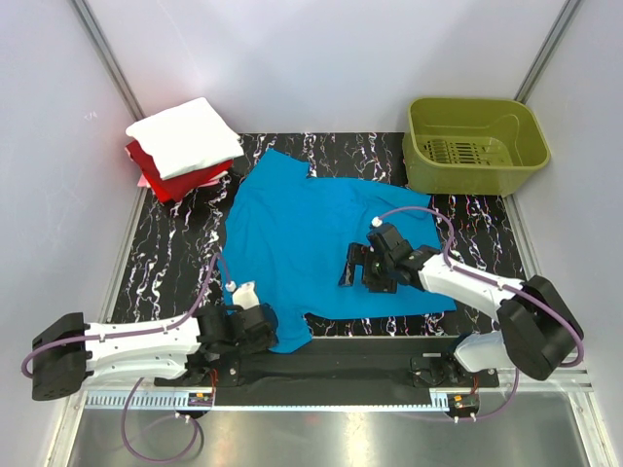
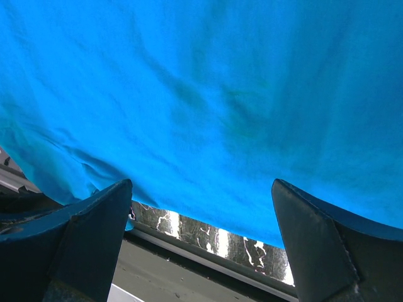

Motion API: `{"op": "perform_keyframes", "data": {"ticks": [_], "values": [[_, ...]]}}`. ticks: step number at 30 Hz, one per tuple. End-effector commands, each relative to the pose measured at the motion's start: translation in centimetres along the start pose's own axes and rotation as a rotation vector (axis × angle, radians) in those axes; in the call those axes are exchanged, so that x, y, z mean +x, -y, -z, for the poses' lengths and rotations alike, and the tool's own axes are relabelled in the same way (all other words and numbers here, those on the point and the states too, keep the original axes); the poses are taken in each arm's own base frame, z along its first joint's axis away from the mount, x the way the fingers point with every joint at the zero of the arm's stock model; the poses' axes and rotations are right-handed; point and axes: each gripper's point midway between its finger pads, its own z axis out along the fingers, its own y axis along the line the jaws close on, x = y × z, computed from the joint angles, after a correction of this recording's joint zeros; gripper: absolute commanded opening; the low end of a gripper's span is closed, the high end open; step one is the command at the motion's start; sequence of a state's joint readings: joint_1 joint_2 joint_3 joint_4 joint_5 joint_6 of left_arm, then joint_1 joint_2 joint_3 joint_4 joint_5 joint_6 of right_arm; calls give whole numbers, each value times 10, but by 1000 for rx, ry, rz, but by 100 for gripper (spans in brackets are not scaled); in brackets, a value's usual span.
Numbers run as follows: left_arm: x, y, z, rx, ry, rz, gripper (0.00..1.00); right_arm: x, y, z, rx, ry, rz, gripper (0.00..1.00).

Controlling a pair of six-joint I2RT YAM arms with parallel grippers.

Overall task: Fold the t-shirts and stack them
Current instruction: Flatten the tshirt out

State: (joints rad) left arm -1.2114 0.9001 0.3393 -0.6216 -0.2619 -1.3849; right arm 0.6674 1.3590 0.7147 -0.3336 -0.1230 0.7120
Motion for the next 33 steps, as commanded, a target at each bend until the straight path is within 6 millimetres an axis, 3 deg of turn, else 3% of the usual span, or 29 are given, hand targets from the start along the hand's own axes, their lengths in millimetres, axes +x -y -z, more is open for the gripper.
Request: {"op": "perform_keyframes", "data": {"ticks": [1, 4, 5, 8, 13, 16, 20, 24, 27, 29, 33], "values": [[-21, 14, 2, 24, 105, -6, 43, -7, -11, 15, -46, 55, 21, 99], [-27, 19, 7, 25, 124, -25, 29, -12, 2, 33, 19, 126, -50, 100], [-29, 20, 8, 26, 131, -32, 22, -12, 28, 47, 127, 165, -115, 100], [-34, 23, 15, 25, 143, -36, 0, -1, 72, 79, 252, 200, -333, 100], [-41, 26, 26, 43, 166, -30, 0, 11, 121, 130, 328, 387, -582, 100], [-48, 25, 34, 46, 190, -21, 0, 15, 127, 142, 299, 451, -668, 100], [-54, 22, 41, 63, 204, -10, 0, 19, 136, 139, 310, 486, -760, 100], [-67, 12, 46, 53, 233, 16, 0, 3, 143, 153, 435, 512, -665, 100], [-85, 3, 52, 47, 261, 33, 0, -5, 132, 130, 454, 397, -564, 99], [-98, -7, 56, 33, 284, 53, 0, 9, 129, 112, 495, 252, -555, 100], [-111, -1, 62, 59, 303, 73, 0, 21, 135, 103, 526, 196, -561, 100]]}}
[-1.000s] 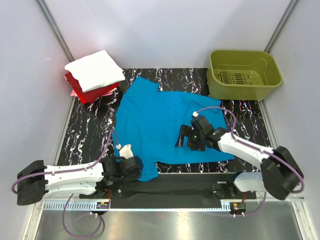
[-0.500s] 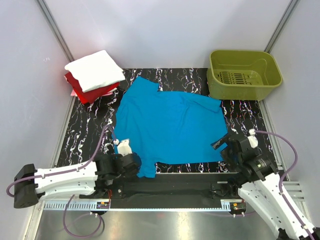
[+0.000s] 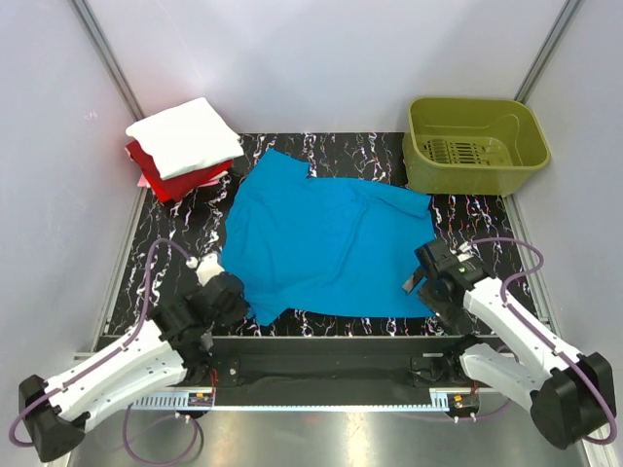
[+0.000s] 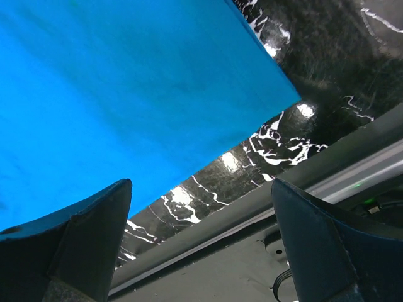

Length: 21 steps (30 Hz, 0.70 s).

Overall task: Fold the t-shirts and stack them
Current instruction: Flatten the tshirt out

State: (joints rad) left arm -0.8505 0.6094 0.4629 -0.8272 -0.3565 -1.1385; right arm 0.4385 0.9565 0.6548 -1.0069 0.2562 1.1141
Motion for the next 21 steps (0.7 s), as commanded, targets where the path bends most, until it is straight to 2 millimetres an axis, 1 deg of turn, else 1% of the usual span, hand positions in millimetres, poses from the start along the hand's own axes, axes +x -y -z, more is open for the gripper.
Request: {"op": "perform_keyframes", "data": {"ticks": [1, 2, 3, 6, 7, 9, 10, 11, 12, 13, 14, 15, 16, 17, 21], "values": [[-18, 13, 9, 31, 19, -38, 0, 3, -1, 4, -52, -1, 3, 100], [-24, 9, 8, 11, 35, -31, 0, 4, -1, 4, -68, -3, -2, 100], [-27, 9, 9, 11, 45, -22, 0, 5, -1, 4, -80, -2, -40, 100], [-43, 13, 7, 34, 70, 5, 0, 9, -1, 3, -105, -7, -73, 99], [-47, 10, 4, 20, 65, -7, 0, 11, 0, 0, -93, -17, -72, 100], [-55, 10, 1, 23, 64, 26, 0, 18, -1, -5, -73, -55, -68, 100], [-56, 13, -2, 39, 49, 25, 0, 21, -1, -8, -69, -69, -62, 100], [-61, 8, -5, 24, 52, 56, 0, 23, -1, -11, -64, -80, -56, 100], [-62, 6, -8, 24, 44, 66, 0, 25, 0, -15, -49, -88, -60, 100], [-63, 10, -8, 51, 28, 64, 0, 28, 3, -18, -38, -94, -61, 99], [-71, 8, -9, 53, 47, 91, 0, 28, 3, -20, -39, -93, -63, 100], [-73, 7, -11, 56, 43, 97, 0, 28, 1, -21, -50, -89, -67, 98], [-74, 8, -11, 68, 36, 91, 0, 29, 2, -23, -47, -92, -74, 96], [-80, 6, -12, 59, 51, 106, 0, 29, 1, -24, -48, -91, -86, 92], [-80, 6, -16, 73, 38, 116, 0, 28, 3, -27, -31, -83, -88, 83]]}}
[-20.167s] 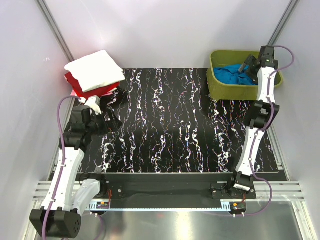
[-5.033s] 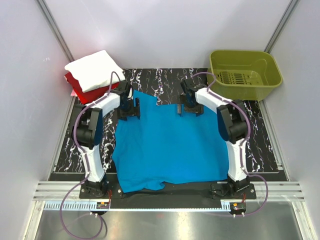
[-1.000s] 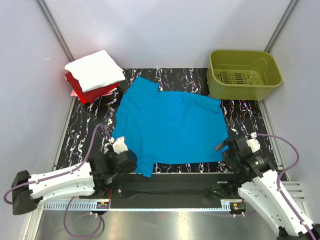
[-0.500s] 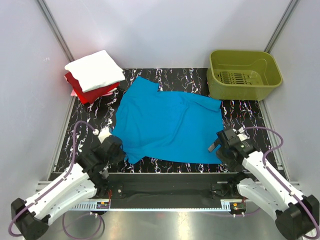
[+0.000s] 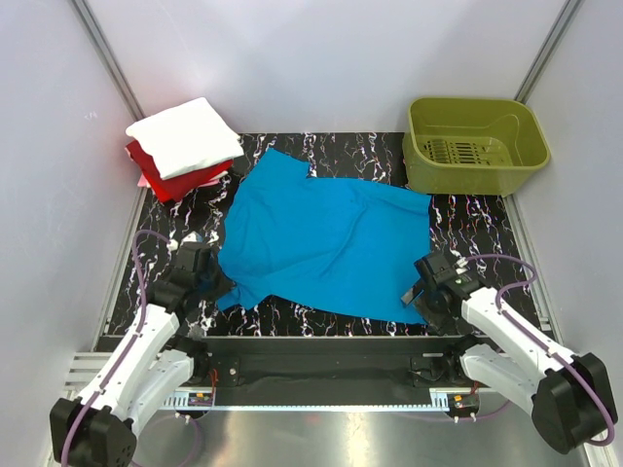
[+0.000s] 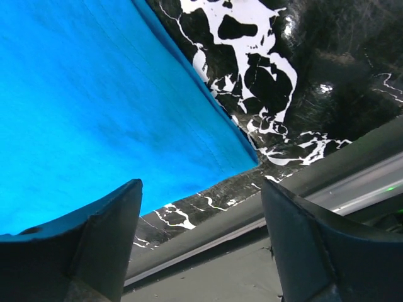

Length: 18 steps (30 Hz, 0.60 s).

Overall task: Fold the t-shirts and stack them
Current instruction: Flatten the tshirt out

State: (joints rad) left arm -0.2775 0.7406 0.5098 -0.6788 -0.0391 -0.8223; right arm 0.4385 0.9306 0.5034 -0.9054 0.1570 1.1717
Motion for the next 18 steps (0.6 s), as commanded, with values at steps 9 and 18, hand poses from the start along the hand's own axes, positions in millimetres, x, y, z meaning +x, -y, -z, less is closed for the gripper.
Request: {"op": "perform_keyframes", "data": {"ticks": [9, 18], "values": [[-20, 22, 5, 111, 43, -7, 0, -8, -7, -4, 22, 28, -32, 54], [-25, 21, 6, 119, 59, 4, 0, -7, -9, -8, 84, 1, 7, 28]]}}
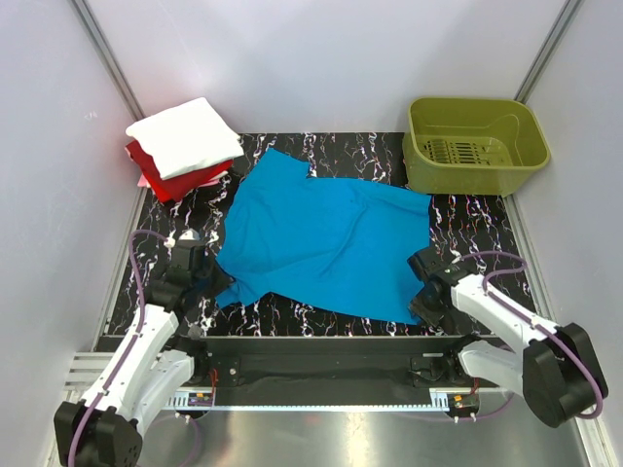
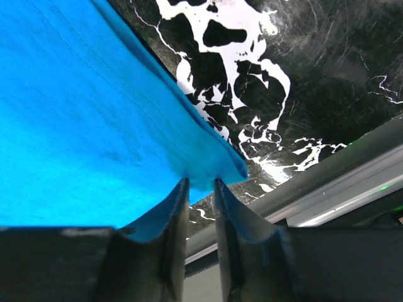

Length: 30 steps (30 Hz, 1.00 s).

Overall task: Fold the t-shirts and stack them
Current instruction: Flatten the tshirt out

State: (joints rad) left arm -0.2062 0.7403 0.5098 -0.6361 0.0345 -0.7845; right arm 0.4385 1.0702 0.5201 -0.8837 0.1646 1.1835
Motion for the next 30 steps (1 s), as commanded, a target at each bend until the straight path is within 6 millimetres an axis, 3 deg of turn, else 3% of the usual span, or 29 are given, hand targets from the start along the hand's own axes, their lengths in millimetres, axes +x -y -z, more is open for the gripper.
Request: {"op": "perform_keyframes", "data": {"ticks": [1, 3, 10, 19, 30], "values": [[-14, 14, 4, 62, 49, -10, 0, -9, -12, 5, -5, 21, 10, 31], [-15, 15, 6, 67, 55, -9, 0, -3, -11, 5, 6, -15, 27, 41], [-15, 15, 5, 68, 52, -8, 0, 9, -10, 13, -83, -53, 18, 43], [-22, 14, 5, 72, 66, 12, 0, 32, -6, 9, -19, -194, 30, 45], [-43, 6, 1, 116, 71, 96, 0, 21, -9, 5, 22, -149, 60, 50]]}}
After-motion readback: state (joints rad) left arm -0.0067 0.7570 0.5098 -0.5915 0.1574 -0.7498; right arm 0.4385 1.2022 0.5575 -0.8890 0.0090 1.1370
